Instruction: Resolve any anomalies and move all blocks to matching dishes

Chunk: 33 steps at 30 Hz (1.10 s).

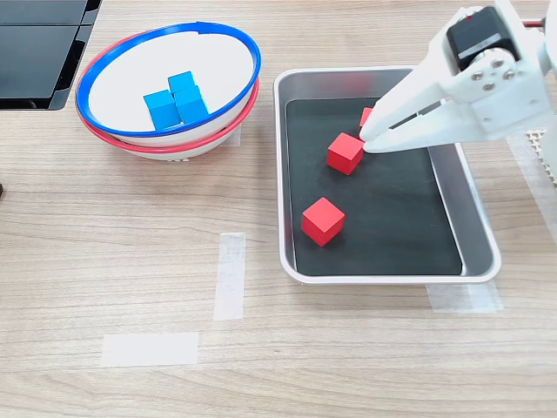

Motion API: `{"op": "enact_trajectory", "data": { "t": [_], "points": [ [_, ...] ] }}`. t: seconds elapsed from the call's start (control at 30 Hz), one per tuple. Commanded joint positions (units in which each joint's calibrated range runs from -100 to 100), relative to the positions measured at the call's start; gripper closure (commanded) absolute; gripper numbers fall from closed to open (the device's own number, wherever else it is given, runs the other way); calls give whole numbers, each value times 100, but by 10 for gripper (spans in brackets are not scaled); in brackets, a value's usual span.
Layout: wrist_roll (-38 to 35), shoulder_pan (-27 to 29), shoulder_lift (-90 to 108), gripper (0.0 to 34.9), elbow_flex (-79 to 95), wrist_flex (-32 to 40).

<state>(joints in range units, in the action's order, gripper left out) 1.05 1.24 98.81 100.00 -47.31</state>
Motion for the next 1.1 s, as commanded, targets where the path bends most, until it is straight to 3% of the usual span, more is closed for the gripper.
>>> {"op": "enact_trajectory", "data": {
  "t": [0.0, 0.4, 0.5, 0.57, 0.7, 0.83, 1.07],
  "points": [
    [-24, -25, 26, 346, 0, -11],
    [-44, -34, -68, 346, -27, -44],
    [-430, 323, -1569, 346, -1420, -160],
    [-611, 690, -3275, 303, -2758, -119],
    [-669, 1067, -4972, 250, -4042, -19],
    [-464, 1594, -7070, 227, -5781, 14],
    [-576, 1791, -8358, 222, -6791, 335]
  ]
}}
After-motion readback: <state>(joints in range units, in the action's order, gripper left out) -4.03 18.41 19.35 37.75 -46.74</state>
